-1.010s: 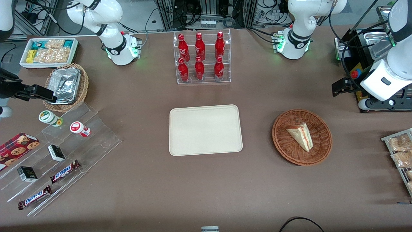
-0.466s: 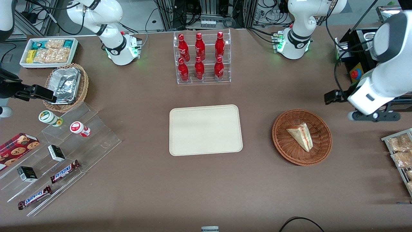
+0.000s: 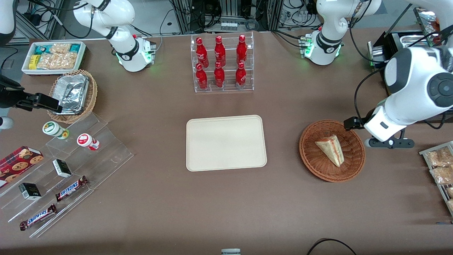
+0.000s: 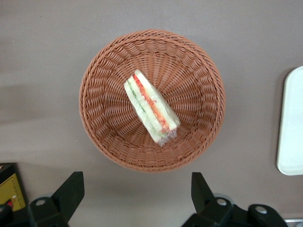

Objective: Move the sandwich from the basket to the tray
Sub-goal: 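Move the left gripper over the wicker basket and lower toward the sandwich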

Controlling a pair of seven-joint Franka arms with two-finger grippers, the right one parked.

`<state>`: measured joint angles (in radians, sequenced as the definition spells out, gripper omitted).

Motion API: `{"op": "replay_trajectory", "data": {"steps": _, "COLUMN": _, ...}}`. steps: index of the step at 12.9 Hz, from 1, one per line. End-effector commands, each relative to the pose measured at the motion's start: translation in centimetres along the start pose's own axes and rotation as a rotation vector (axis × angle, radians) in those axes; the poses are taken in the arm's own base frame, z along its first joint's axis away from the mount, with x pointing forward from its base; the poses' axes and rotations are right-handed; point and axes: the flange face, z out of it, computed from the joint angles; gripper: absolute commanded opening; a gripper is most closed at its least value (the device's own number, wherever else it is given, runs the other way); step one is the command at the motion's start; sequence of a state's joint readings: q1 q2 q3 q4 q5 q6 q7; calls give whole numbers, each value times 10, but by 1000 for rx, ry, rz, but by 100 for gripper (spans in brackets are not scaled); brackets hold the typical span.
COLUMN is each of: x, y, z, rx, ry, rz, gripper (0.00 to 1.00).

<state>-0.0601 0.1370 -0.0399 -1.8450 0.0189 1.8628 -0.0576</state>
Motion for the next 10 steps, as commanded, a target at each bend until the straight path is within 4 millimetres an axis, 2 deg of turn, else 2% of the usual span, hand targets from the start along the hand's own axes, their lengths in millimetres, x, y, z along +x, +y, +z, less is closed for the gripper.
{"op": "replay_trajectory", "data": {"steps": 1, "x": 2, "y": -10, "z": 28, "rx": -11, "ry": 34, "rz": -19, "gripper": 100}}
{"op": "replay_trajectory", "data": {"steps": 5, "x": -9, "y": -9, "z": 76, "rx": -18, "ry": 90, "rz": -109, "gripper": 100}}
{"op": "replay_trajectory", "data": {"steps": 10, "x": -10, "y": 2, "z": 102, "rx": -47, "ry": 108, "rz": -439, "gripper": 100}}
